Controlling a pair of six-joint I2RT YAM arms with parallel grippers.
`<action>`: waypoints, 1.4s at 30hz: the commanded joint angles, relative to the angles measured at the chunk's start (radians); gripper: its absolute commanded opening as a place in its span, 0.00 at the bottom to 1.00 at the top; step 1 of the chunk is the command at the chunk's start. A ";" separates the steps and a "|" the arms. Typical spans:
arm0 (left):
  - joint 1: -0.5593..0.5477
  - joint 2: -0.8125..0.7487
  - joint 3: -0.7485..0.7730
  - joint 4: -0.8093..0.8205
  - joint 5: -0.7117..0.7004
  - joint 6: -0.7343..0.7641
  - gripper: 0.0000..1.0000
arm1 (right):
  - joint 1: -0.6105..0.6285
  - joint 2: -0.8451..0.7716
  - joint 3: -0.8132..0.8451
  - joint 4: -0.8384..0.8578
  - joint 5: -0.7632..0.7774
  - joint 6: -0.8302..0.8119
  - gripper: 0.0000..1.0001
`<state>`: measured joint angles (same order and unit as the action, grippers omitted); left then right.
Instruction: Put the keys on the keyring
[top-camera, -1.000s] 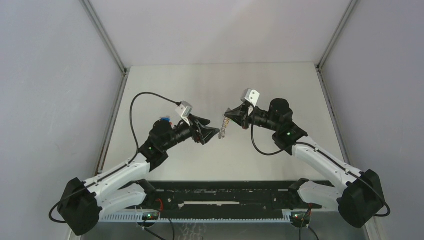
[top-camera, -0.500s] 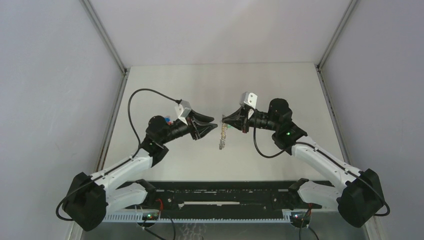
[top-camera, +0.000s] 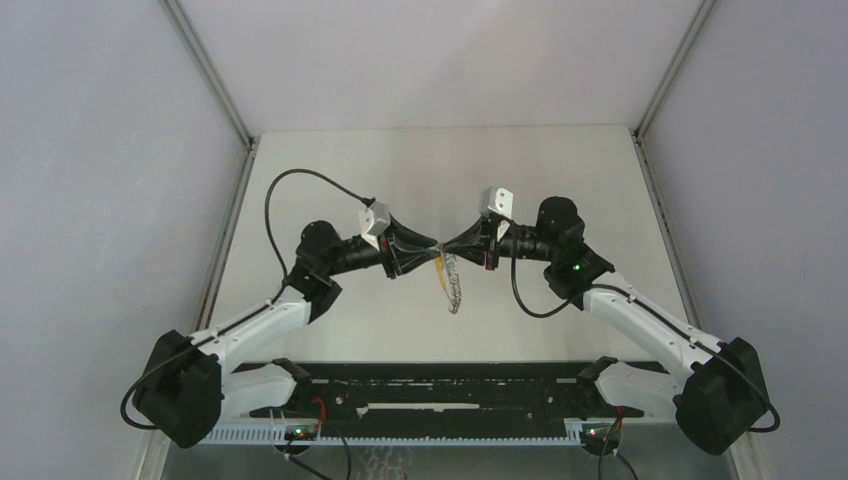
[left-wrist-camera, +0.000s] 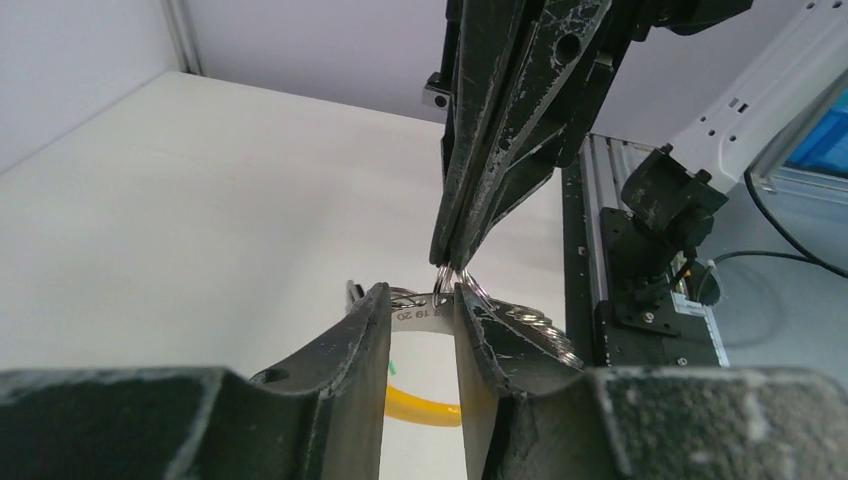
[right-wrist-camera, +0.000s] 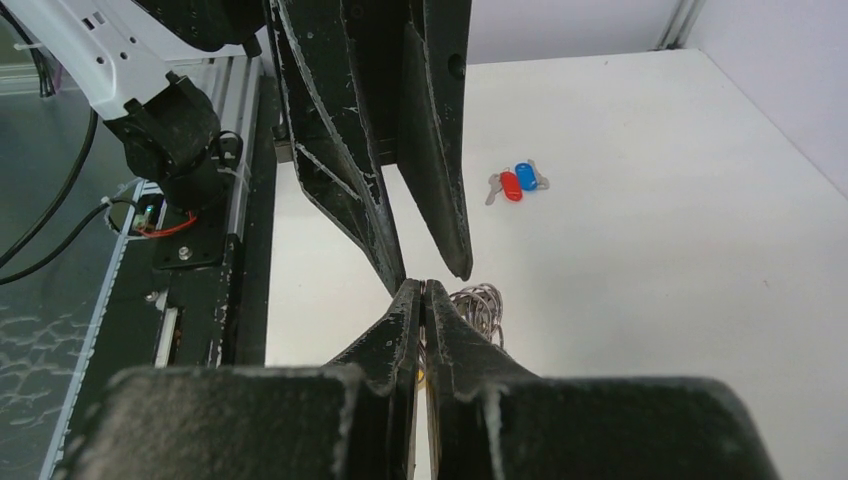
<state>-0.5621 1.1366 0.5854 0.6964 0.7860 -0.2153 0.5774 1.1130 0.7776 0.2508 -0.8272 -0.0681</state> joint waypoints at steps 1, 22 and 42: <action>0.002 0.014 0.054 0.042 0.068 0.026 0.33 | 0.000 -0.005 0.043 0.079 -0.029 0.011 0.00; -0.024 0.056 0.090 -0.013 0.101 0.057 0.00 | -0.001 0.012 0.057 0.066 -0.048 0.014 0.00; -0.118 -0.086 0.374 -0.909 -0.593 0.179 0.00 | 0.036 -0.114 0.021 -0.140 0.386 0.114 0.56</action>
<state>-0.6464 1.0771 0.8394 -0.0044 0.4259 -0.0410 0.5785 1.0256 0.7887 0.1299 -0.5629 -0.0036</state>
